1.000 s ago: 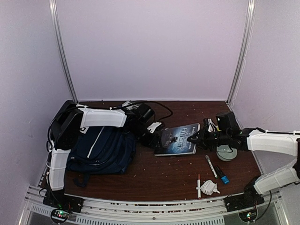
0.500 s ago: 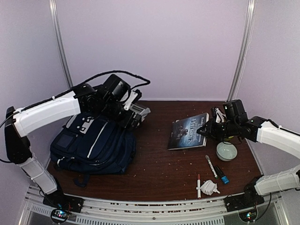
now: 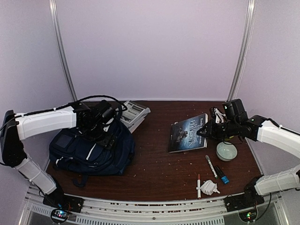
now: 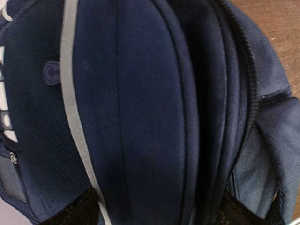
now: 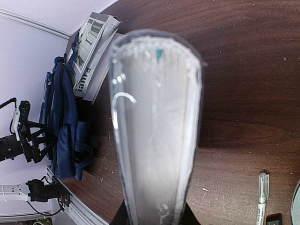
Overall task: Pack the student bag
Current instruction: Pick up the second largest pocket of the student bag, then place the book in the second largest pocket of the bag.
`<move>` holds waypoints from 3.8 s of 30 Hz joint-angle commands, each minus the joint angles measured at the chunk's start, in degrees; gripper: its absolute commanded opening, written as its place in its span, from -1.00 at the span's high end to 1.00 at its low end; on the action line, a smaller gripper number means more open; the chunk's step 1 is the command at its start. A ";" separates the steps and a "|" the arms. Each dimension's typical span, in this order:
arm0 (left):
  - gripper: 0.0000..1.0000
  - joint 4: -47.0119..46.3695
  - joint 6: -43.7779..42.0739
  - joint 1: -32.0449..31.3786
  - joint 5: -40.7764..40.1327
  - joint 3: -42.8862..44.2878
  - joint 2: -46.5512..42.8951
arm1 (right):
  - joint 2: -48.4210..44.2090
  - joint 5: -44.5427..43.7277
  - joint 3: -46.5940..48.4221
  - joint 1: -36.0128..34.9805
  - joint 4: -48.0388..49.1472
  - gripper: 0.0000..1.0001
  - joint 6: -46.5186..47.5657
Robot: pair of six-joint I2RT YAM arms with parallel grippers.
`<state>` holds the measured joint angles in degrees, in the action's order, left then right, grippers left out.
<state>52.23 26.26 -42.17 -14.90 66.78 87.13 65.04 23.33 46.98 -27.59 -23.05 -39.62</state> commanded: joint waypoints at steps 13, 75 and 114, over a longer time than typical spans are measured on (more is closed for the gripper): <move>-0.46 2.57 -2.35 1.39 2.46 -2.14 -4.69 | -5.98 2.24 5.99 0.00 2.12 1.00 3.69; 1.00 -15.70 -5.25 -7.92 -9.46 13.09 -21.90 | 9.53 6.50 3.76 -17.57 38.81 1.00 -27.84; 1.00 -23.04 -8.11 -7.92 -6.91 8.71 -25.09 | 31.03 -21.81 37.90 -33.20 -4.59 -0.41 6.10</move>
<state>46.70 21.28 -49.60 -18.44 73.80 65.19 107.28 16.12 86.41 -60.99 -11.18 -49.60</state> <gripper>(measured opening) 0.072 0.683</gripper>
